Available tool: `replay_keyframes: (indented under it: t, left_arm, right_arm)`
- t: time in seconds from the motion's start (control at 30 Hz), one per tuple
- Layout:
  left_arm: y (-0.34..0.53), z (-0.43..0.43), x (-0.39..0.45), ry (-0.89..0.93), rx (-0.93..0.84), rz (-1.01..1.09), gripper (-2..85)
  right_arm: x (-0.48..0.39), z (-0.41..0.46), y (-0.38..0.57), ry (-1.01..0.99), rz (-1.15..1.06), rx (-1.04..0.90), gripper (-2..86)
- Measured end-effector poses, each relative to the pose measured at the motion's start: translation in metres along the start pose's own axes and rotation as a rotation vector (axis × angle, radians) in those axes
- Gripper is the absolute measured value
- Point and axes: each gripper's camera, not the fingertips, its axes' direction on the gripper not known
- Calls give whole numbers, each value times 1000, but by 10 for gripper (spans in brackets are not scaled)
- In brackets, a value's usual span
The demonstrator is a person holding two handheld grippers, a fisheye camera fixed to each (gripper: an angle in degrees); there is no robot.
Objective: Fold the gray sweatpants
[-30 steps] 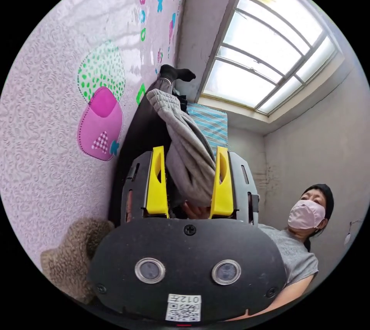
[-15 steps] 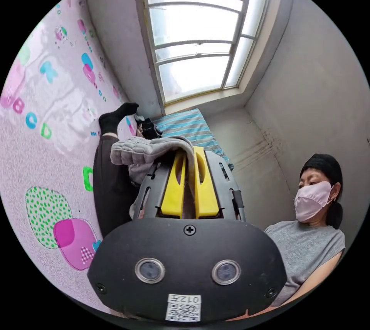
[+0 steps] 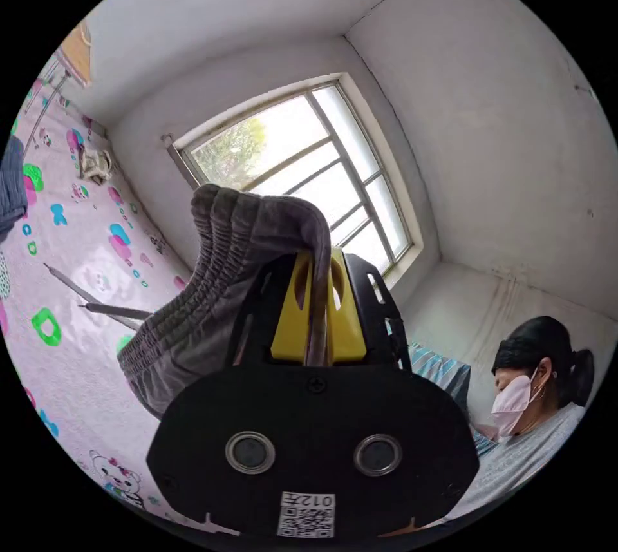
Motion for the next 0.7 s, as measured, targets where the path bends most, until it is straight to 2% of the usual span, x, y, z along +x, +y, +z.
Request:
replay_keyframes:
  t: [0.07,0.2,0.27,0.3,0.37,0.47,0.57,0.63,0.7]
  left_arm:
    - [3,-42,6,-59,41,30,14]
    - [22,-82,8,-90,76,19,12]
    - [38,-94,4,-112,78,-11,12]
    - [42,-96,3,-113,80,-19,12]
    - [59,-104,-3,-115,89,-54,12]
    - [74,-113,-7,-131,86,-67,15]
    - [87,-122,-14,-138,91,-81,18]
    - [97,-126,-20,-140,97,-101,20]
    - [106,-129,-25,-151,93,-118,23]
  right_arm:
    - [-9,5,-11,22,-33,-16,66]
    - [-40,27,-36,62,-170,-111,160]
    - [-53,50,-43,134,-238,-231,162]
    - [-60,68,-44,202,-272,-331,130]
    - [-66,80,-45,299,-313,-362,94]
    - [-49,69,-53,458,-139,-340,73]
    - [-15,43,-45,814,27,-397,52]
    - [10,10,-35,1108,229,-411,39]
    - [7,-15,-35,1137,329,-345,60]
